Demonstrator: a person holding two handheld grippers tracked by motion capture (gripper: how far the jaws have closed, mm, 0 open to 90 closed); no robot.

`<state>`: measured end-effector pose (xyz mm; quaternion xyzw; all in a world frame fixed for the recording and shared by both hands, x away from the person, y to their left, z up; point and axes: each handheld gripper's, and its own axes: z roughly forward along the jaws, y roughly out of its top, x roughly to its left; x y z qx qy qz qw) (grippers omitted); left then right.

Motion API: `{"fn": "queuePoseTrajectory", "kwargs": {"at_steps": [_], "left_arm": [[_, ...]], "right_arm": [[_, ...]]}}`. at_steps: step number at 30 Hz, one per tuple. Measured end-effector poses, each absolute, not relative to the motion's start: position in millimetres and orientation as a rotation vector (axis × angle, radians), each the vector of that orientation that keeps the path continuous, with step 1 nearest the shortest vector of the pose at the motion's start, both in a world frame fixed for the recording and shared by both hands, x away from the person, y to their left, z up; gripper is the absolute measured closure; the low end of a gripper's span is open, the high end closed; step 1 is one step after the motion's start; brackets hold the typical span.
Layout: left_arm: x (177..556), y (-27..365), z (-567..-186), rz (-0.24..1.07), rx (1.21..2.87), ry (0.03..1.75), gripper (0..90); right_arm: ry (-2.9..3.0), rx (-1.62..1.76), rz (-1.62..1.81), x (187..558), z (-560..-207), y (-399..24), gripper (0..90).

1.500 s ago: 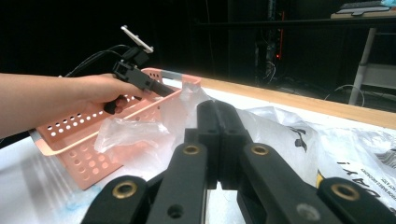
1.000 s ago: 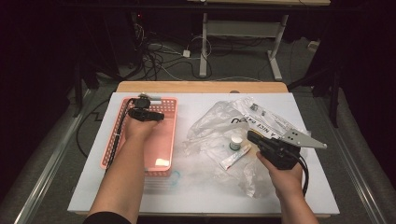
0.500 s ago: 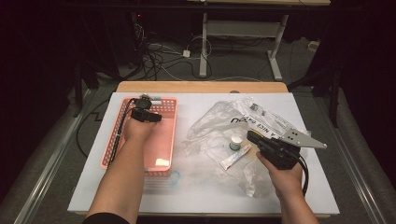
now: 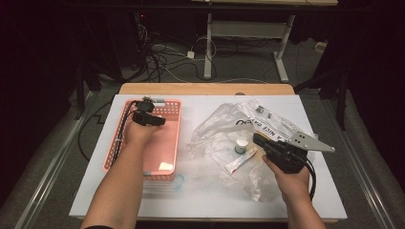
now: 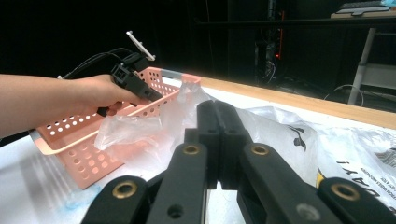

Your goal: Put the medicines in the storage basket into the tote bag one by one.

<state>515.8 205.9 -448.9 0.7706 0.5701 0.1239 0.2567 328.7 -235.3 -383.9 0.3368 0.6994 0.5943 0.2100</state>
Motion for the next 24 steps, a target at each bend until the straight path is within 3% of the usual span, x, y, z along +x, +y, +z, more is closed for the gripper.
{"fn": "queuePoseTrajectory", "kwargs": {"at_steps": [24], "left_arm": [[468.2,201.3,-418.3,0.326,2.138,1.337,33.7]], "right_arm": [[1.941,0.926,1.657,328.4,-381.3,-233.3,90.0]]}}
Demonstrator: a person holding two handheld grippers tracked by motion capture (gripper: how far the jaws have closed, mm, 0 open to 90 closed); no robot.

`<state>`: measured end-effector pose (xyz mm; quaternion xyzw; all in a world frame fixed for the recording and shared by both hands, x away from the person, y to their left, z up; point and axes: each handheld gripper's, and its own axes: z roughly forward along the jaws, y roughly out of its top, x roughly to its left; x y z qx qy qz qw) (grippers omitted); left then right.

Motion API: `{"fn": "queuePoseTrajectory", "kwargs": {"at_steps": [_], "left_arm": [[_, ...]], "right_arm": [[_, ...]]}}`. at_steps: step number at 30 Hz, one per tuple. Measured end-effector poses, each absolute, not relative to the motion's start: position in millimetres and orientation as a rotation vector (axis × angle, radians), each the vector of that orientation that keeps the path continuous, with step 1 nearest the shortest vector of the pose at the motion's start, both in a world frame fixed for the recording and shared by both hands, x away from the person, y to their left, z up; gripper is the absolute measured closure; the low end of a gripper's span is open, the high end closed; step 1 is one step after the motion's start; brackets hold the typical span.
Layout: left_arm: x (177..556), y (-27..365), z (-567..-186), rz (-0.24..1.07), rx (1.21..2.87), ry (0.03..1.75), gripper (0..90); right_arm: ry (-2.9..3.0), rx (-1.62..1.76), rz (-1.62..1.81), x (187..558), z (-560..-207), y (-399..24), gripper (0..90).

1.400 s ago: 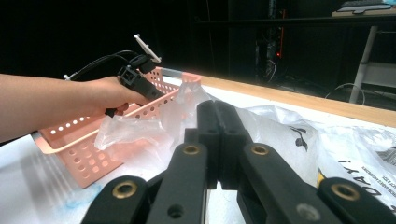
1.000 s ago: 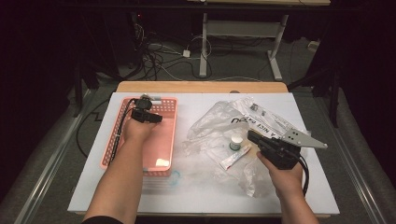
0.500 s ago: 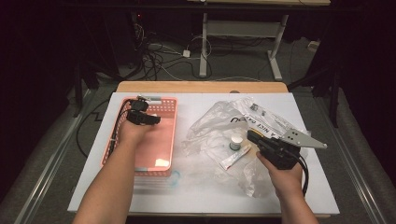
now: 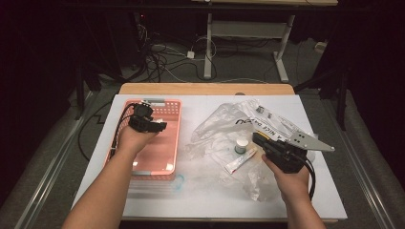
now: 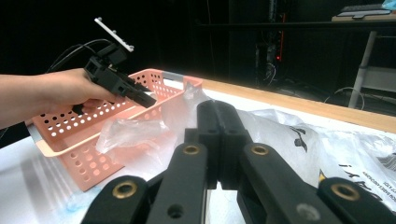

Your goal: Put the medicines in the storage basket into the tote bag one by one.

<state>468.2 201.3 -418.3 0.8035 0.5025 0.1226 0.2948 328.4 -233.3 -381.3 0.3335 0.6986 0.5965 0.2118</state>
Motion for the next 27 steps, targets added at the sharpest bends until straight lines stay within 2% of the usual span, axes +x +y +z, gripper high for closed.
{"fn": "queuePoseTrajectory", "kwargs": {"at_steps": [10,27], "left_arm": [[446.8,201.5,-407.6,0.342,2.170,1.279,33.6],[403.2,204.0,-387.8,0.345,2.130,1.203,33.7]], "right_arm": [[1.937,0.927,1.663,328.2,-380.1,-233.0,90.0],[1.946,0.926,1.671,329.7,-380.8,-229.8,90.0]]}}
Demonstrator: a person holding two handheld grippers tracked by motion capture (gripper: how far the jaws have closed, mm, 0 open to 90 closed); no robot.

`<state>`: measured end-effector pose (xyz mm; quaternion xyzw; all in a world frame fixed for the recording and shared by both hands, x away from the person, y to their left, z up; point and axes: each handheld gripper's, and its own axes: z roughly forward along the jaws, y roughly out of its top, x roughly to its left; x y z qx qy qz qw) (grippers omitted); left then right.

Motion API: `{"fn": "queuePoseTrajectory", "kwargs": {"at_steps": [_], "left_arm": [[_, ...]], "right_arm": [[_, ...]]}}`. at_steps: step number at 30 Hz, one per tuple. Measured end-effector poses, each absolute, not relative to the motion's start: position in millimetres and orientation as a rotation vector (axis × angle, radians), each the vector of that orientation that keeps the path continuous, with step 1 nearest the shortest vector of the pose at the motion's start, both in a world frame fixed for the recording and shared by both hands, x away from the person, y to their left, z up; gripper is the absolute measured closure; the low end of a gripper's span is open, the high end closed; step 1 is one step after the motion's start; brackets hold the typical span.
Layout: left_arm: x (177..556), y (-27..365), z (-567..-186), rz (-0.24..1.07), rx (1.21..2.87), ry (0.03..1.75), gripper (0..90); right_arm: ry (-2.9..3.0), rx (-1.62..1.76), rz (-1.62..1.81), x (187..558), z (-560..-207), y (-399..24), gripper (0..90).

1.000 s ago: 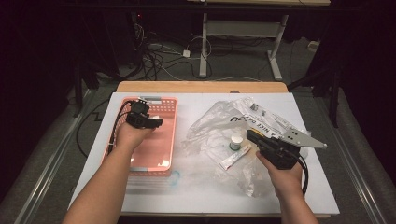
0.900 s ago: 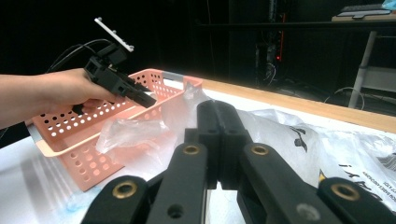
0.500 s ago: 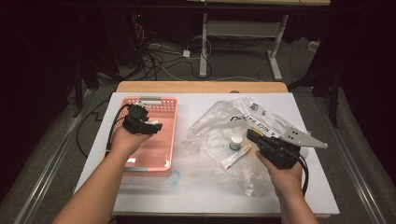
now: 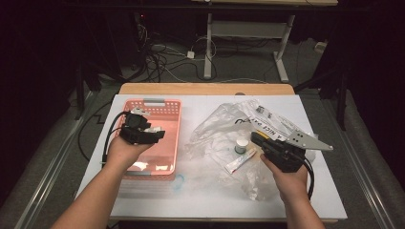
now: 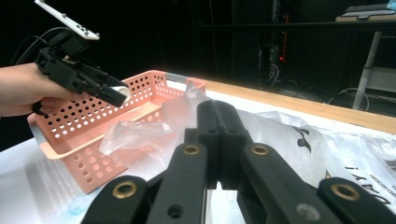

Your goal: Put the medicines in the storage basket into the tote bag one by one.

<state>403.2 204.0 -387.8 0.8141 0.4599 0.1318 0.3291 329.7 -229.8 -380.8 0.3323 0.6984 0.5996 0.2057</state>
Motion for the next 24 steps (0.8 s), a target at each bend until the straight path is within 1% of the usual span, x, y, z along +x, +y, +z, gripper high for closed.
{"fn": "queuePoseTrajectory", "kwargs": {"at_steps": [12,16,24], "left_arm": [[369.3,205.0,-384.2,0.386,2.100,1.136,33.7],[358.1,203.3,-388.3,0.407,2.102,1.114,33.7],[340.4,201.4,-399.6,0.390,2.078,1.081,33.7]], "right_arm": [[1.947,0.928,1.674,329.6,-381.1,-228.8,90.0],[1.947,0.918,1.669,329.3,-380.8,-228.8,90.0],[1.950,0.922,1.669,329.2,-381.0,-228.0,90.0]]}}
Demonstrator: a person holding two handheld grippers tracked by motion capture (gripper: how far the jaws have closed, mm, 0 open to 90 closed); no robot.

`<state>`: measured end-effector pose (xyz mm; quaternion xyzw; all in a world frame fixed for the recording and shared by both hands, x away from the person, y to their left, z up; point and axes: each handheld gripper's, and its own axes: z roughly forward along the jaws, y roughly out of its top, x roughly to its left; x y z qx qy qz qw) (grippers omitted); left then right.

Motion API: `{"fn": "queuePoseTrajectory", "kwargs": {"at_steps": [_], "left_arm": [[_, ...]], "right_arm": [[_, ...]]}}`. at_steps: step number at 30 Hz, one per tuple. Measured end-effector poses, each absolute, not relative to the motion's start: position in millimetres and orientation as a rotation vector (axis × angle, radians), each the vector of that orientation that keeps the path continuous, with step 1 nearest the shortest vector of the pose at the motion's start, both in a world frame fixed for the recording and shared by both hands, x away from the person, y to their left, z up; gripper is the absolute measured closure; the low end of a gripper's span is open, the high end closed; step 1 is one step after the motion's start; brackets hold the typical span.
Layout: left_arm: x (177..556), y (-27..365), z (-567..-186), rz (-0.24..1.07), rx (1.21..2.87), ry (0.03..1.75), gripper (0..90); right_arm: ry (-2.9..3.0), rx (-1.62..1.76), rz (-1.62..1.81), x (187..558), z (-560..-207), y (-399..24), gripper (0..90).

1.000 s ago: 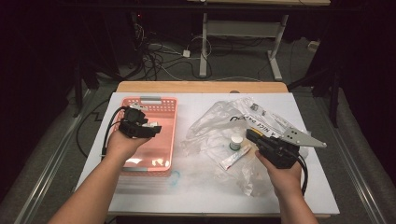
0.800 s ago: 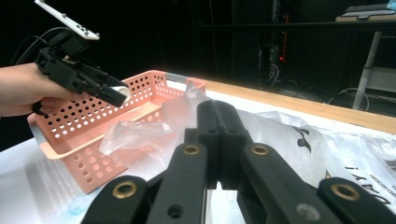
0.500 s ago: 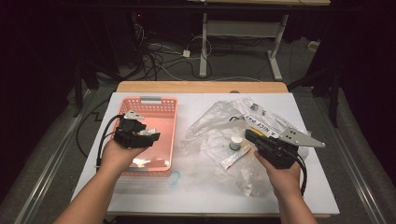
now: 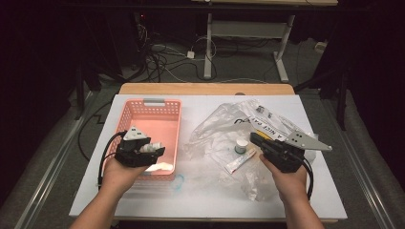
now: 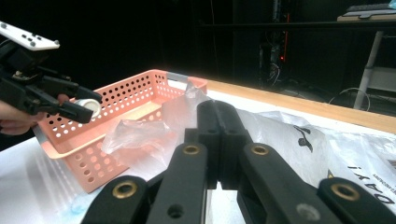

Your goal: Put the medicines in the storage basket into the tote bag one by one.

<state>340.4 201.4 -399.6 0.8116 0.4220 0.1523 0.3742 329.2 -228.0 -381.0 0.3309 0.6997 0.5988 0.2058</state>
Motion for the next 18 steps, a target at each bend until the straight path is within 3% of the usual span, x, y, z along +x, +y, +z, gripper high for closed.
{"fn": "queuePoseTrajectory", "kwargs": {"at_steps": [18], "left_arm": [[318.5,190.2,-397.4,0.386,2.019,0.957,33.9]], "right_arm": [[1.956,0.919,1.660,329.5,-382.4,-226.1,90.0]]}}
